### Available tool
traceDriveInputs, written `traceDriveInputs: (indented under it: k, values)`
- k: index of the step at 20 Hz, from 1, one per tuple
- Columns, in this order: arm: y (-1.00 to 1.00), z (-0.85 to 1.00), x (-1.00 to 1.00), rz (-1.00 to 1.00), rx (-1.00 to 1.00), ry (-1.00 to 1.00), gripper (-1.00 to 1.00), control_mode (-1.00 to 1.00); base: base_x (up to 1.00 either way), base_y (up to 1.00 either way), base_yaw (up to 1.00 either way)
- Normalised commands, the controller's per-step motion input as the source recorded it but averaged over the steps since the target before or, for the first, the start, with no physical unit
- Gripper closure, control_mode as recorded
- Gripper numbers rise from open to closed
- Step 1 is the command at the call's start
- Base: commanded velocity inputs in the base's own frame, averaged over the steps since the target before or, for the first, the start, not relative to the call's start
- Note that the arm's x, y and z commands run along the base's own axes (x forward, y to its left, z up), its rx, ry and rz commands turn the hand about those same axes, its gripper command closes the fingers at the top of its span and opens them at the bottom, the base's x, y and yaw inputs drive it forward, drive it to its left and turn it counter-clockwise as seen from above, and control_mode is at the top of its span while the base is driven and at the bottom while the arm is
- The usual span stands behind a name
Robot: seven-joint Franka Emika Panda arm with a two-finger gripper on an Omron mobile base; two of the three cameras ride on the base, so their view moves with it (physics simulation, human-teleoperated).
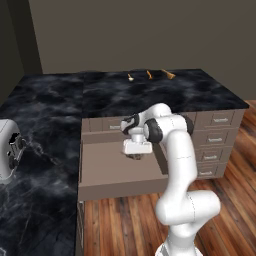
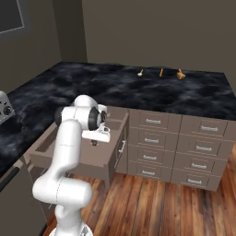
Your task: Pick up the metallic utensils from the counter and place them in the open drawer. Make sure not to pick up any wooden utensils.
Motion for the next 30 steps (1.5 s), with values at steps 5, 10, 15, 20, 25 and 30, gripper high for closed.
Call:
traceDriveInputs:
  k: [5,10,15,20,25,30]
  values:
    - [0.06,-0.65,0.01,0.00,-0.02,0.14,1.00,-1.00,0.00,0.00,0.00]
    - [0.03,-0.06,-0.16,0.00,0.00,0.03,1.00,-1.00,0.00,0.00,0.00]
    - [0.03,0.27,-0.41,0.00,-0.01,-0.02,1.00,-1.00,0.00,0.00,0.00]
    - [0.25,0.04,-0.39,0.10,-0.04,-0.03,1.00,-1.00,0.00,0.00,0.00]
    - [0.33,0.00,-0.09,0.23,-0.03,-0.01,1.00,-1.00,0.00,0.00,0.00]
    - [0.08,0.00,0.00,0.00,-0.05,-0.10,1.00,-1.00,0.00,0.00,0.00]
